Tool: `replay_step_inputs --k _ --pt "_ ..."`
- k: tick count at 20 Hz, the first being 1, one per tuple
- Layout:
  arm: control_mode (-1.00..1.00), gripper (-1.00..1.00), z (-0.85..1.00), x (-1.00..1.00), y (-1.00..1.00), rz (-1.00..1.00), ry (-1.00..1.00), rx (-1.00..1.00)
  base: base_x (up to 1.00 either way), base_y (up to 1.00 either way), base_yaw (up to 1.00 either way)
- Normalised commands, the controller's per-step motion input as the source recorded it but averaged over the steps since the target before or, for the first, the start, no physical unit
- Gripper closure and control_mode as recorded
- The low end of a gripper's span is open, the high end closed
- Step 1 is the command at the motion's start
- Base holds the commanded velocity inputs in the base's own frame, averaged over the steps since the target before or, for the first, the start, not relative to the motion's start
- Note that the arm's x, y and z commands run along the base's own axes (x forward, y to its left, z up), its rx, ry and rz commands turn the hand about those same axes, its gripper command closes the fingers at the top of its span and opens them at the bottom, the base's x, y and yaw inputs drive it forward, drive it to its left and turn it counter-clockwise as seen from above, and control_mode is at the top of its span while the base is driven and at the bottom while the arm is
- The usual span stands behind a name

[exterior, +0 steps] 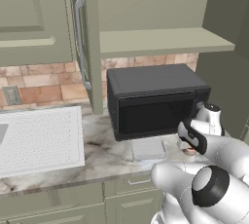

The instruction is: Retrieve the tupperware from the cabinet, then place the raw meat into the tupperware to avoid contamination.

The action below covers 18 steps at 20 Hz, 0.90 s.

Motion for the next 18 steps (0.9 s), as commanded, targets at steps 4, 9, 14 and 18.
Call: replay_step_inputs --k 4,9,14,18 --pt "-1.0 -1.0 -0.16 0.01 0.14 0.02 0.03 0.0 0.0 0.0 0.0" --pt "-1.0 -1.0 -0.19 0.0 0.18 0.02 0.04 0.0 0.0 0.0 0.0" --pt "-1.0 1.0 -0.27 0.0 0.24 0.01 0.05 0.02 0.0 0.0 0.0" --pt "-1.0 1.0 -0.25 0.0 0.22 0.0 0.04 0.03 0.0 0.0 0.0"
